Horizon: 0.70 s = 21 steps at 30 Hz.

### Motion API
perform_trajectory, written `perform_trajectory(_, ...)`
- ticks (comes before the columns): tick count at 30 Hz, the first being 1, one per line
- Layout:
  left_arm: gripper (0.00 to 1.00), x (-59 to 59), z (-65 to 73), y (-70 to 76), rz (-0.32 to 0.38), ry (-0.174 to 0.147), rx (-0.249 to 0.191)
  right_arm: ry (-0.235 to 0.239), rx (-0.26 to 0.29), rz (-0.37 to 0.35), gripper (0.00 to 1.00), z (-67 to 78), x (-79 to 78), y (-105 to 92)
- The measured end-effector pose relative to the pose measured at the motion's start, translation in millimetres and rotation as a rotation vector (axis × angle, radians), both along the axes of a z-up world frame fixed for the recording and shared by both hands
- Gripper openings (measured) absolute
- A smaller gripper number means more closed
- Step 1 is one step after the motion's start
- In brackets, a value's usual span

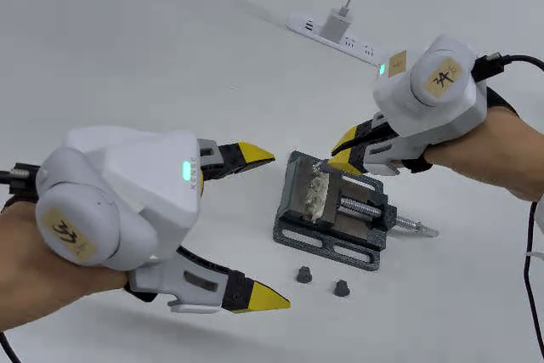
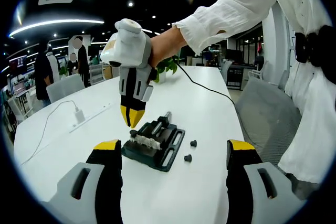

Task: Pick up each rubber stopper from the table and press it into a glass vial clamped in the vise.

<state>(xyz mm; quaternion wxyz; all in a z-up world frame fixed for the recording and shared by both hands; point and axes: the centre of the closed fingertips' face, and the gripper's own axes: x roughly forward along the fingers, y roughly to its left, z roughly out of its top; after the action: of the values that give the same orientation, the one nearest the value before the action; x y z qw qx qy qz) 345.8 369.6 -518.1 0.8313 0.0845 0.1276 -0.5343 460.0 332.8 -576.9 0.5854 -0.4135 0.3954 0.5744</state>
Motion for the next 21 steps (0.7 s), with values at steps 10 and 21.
perform_trajectory(10,0.8,0.2,-0.2,0.4,0.001,0.002,0.0,0.011,-0.001,0.004,0.0,-6.6,-2.3,-0.5)
perform_trajectory(21,0.8,1.2,-1.2,0.4,-0.001,0.005,-0.002,0.019,-0.006,0.005,0.0,-12.2,-3.2,-0.2)
